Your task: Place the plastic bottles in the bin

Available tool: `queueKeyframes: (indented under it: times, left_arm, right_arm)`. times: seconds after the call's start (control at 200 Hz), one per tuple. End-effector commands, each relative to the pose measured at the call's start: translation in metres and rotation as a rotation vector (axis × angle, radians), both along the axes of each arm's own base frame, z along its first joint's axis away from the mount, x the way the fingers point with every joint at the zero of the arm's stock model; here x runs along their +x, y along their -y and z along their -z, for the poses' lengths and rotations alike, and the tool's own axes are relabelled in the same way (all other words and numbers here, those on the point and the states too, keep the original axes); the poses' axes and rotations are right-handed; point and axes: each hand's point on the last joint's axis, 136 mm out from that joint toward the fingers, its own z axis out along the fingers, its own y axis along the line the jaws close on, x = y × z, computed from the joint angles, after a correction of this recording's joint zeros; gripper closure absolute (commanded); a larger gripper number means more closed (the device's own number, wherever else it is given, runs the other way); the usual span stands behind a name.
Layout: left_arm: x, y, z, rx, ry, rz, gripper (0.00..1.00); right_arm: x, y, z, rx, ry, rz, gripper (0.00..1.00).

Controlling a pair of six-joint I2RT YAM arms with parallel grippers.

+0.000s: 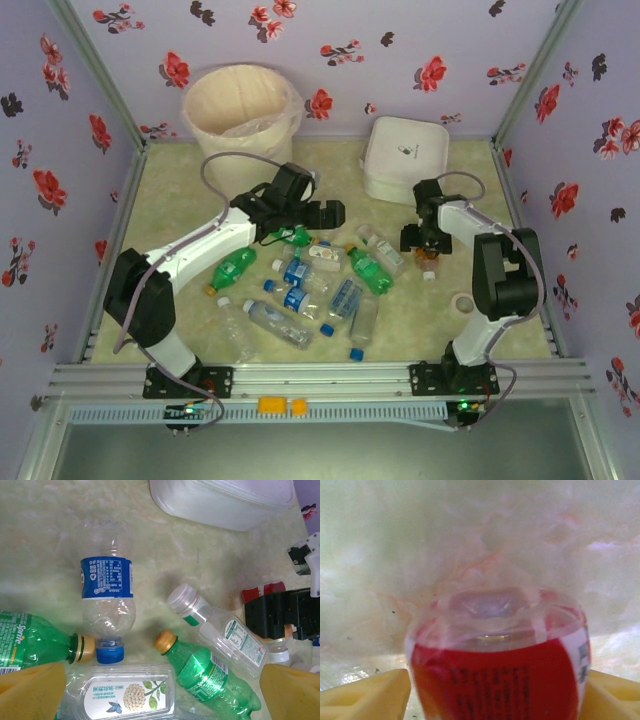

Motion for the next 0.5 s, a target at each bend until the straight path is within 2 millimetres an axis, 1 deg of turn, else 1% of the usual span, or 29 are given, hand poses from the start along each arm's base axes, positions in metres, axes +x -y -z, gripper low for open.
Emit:
queueKeyframes:
  times: [0.0, 0.09, 0.135, 0.205, 0.295, 0.355, 0.495]
  left_arm:
    - [-0.009, 0.001, 0.004, 0.023, 0.011, 0.05, 0.0]
    - [-0.013, -0.003, 0.012, 0.046, 0.005, 0.059, 0.0]
    - [-0.015, -0.004, 0.014, 0.047, 0.004, 0.062, 0.0]
    - [-0.019, -0.001, 0.011, 0.027, 0.021, 0.088, 0.0]
    - [-0.026, 0.009, 0.002, -0.004, 0.056, 0.153, 0.0]
    - [-0.03, 0.017, -0.005, -0.032, 0.072, 0.192, 0.0]
    - [-0.036, 0.037, -0.02, -0.123, 0.091, 0.272, 0.0]
  right_arm:
    - [0.009, 0.007, -0.001, -0.014, 0.016, 0.074, 0.27]
    - [0.009, 0.008, -0.002, -0.005, 0.015, 0.1, 0.34]
    - [0.011, 0.008, -0.007, 0.002, 0.027, 0.107, 0.37]
    - [0.013, 0.007, -0.018, 0.016, 0.063, 0.117, 0.4]
    - [0.019, 0.003, -0.04, 0.051, 0.132, 0.126, 0.44]
    - [0.023, -0.002, -0.058, 0.091, 0.185, 0.134, 0.46]
    - [0.034, -0.026, -0.103, 0.277, 0.324, 0.15, 0.48]
